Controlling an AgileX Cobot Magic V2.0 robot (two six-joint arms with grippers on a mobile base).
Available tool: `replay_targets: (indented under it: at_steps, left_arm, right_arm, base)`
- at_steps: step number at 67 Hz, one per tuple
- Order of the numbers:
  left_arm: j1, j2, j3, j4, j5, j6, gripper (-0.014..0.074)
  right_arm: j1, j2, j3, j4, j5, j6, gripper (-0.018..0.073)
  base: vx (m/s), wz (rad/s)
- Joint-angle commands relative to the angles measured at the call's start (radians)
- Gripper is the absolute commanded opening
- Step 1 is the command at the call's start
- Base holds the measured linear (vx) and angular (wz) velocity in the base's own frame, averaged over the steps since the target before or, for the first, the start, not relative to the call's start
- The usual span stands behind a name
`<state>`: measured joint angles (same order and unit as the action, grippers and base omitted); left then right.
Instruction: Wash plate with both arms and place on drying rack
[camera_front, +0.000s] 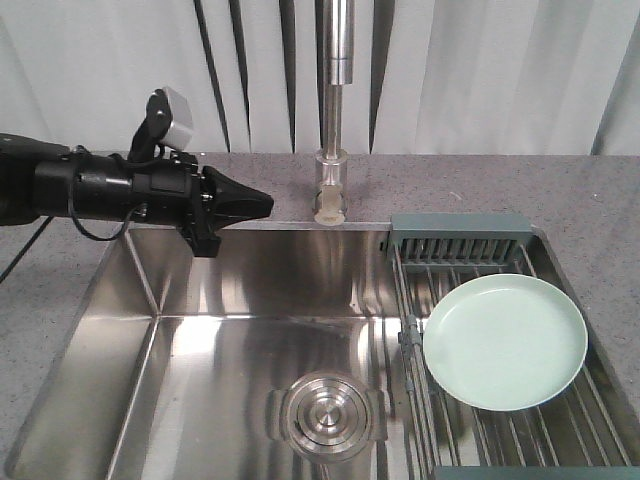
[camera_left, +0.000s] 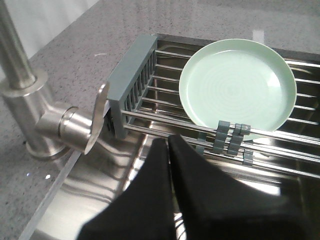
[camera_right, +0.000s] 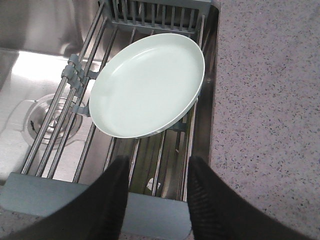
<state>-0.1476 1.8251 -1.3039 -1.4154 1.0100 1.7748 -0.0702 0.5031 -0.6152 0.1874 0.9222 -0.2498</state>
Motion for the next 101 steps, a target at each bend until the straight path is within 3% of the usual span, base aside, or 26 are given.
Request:
replay_targets:
  at_steps: [1,11,27,52,90,101]
  left_arm:
    - [-0.041,-0.045,-0.031,-0.076,-0.021,0.05,-0.0008]
    - [-0.095,-0.041,-0.04,-0.072,-0.091,0.101,-0.0008]
    - [-0.149,0.044,-0.177,-0.032,-0.089,0.052,-0.0008]
    - [-0.151,0.202,-0.359,-0.033,-0.07,0.001,-0.0008]
    - [-0.148,0.261,-0.556,-0.032,-0.27,0.002,-0.0008]
    - [-0.147,0.261,-0.593,-0.032,-0.213,-0.017,-0.0008]
  right_arm:
    - [-0.002,0.008,-0.026,0.009,-0.053,-0.01,0.0278]
    - [-0.002,0.008,-0.026,0.009,-0.053,-0.01,0.0278]
    - [-0.002,0.008,-0.026,0.009,-0.053,-0.01,0.0278]
    - [-0.002,0.008,-0.026,0.009,-0.053,-0.01,0.0278]
    - [-0.002,0.008,-0.026,0.009,-0.052,-0.01,0.0278]
    - [-0.002,0.008,-0.026,0.009,-0.053,-0.01,0.0278]
  base:
    - [0.0,0.0]
    - [0.0,0.0]
    - [0.0,0.0]
    - [0.0,0.0]
    - [0.0,0.0]
    - [0.0,0.0]
